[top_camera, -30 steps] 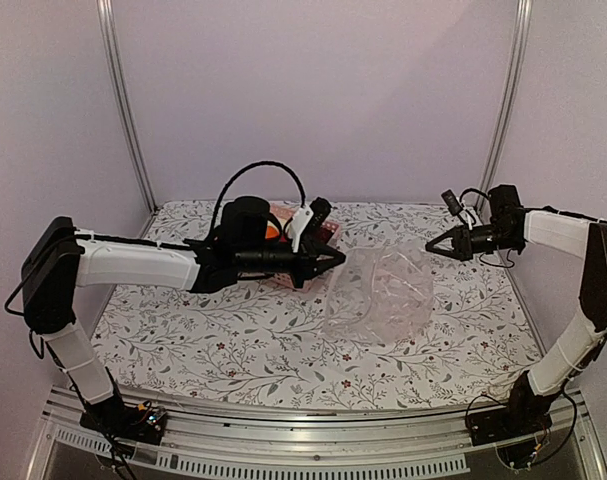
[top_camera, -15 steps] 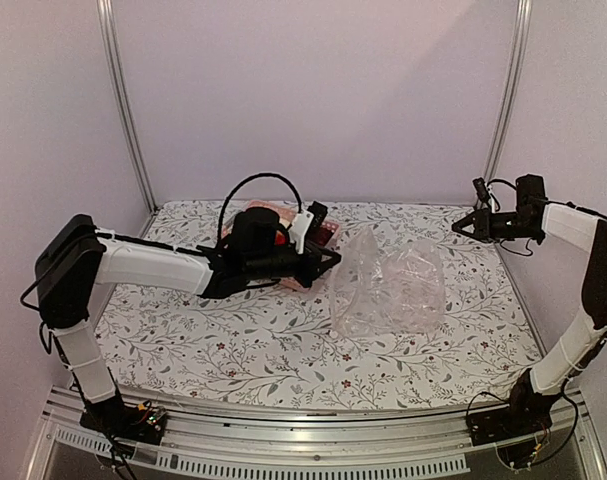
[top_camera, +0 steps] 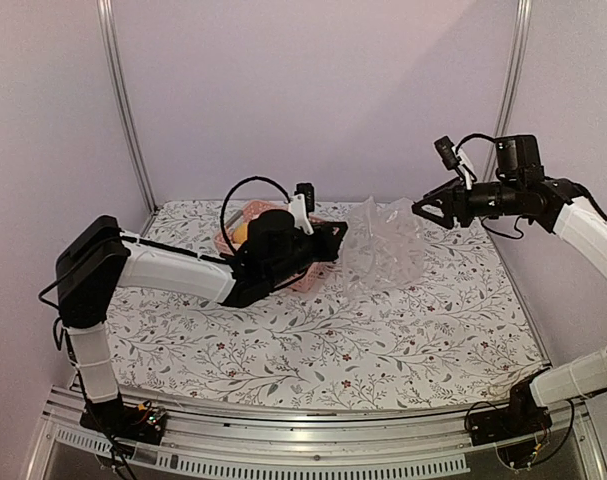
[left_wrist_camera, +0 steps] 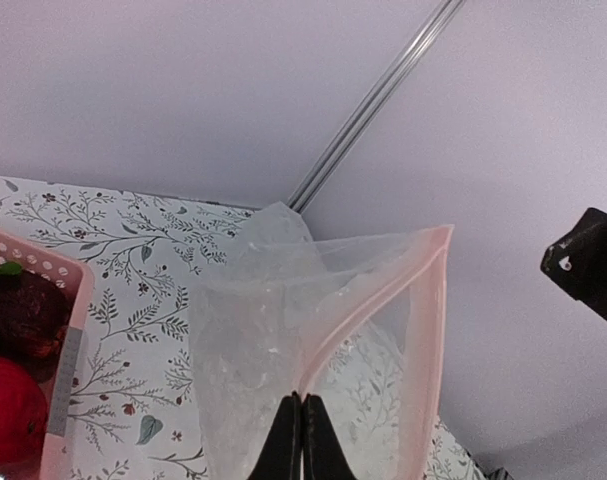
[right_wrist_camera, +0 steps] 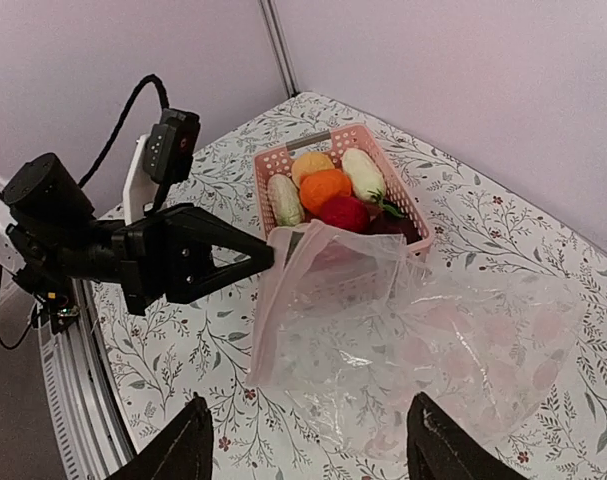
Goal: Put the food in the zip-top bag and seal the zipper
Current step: Pass from the left arm to the right
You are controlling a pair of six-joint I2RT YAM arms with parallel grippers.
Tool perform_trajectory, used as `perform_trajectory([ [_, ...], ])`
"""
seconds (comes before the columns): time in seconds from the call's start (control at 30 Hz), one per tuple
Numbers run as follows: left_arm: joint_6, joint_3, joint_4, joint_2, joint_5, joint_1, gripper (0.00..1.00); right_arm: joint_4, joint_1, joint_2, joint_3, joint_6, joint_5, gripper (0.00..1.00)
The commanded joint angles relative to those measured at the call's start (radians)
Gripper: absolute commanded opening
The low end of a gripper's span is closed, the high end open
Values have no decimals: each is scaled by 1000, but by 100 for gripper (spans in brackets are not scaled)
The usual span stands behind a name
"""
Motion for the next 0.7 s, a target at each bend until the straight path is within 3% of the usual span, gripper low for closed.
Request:
perform_trajectory([
  [0.0,-141,56,127,76,-181,-39,0,-99,79,60,62,-54,149,66],
  [0.13,-213,94,215,124,-235,-57,0,-105,147,113,97,-50,204,67],
  [0.37,-196,139,236,147,-275,-91,0,-62,222,160,100,-30,478,68],
  [0.67,-189,141,249,151,-249,-101,0,-14,222,235,95,-20,482,45],
])
